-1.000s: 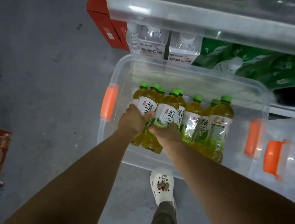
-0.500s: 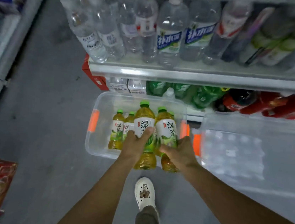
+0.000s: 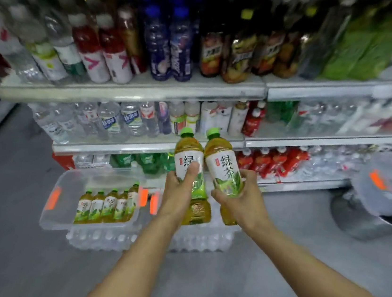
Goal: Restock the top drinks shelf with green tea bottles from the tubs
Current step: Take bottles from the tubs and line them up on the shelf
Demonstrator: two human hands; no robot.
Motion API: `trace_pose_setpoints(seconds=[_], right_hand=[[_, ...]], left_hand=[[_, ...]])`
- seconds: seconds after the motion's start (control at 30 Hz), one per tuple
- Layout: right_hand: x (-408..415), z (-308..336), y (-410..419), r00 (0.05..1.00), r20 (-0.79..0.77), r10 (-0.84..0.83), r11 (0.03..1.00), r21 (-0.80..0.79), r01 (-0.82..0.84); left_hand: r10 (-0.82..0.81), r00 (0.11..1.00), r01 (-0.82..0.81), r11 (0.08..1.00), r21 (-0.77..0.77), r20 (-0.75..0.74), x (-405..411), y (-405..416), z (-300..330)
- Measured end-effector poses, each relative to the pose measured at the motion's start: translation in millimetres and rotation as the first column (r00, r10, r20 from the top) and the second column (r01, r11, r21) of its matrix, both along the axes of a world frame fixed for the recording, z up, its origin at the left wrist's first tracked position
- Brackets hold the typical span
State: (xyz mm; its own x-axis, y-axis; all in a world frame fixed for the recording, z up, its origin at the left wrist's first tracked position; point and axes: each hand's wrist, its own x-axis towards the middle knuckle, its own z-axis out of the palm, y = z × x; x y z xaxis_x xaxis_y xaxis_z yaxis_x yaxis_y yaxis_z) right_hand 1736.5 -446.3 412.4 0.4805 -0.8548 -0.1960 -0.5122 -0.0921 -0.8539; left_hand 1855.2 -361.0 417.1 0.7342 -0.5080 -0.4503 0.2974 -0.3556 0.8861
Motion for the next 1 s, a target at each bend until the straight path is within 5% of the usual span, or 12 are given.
trace_pose_setpoints(seconds=[0.47,1.0], right_hand=[[-213,171,-129,0.958,0.124,-0.257,0.928,-0.244,0.280],[-348,256,-361,0.907,0.296,-0.300,0.851,-0.347,0.394]], left_hand=[[-0.272,0.937,0.326,0.908,-0.263,0.220,-181,-146,172],[-0.353,0.867,0.484,0.766,-0.424,0.352,-301,-398,254]])
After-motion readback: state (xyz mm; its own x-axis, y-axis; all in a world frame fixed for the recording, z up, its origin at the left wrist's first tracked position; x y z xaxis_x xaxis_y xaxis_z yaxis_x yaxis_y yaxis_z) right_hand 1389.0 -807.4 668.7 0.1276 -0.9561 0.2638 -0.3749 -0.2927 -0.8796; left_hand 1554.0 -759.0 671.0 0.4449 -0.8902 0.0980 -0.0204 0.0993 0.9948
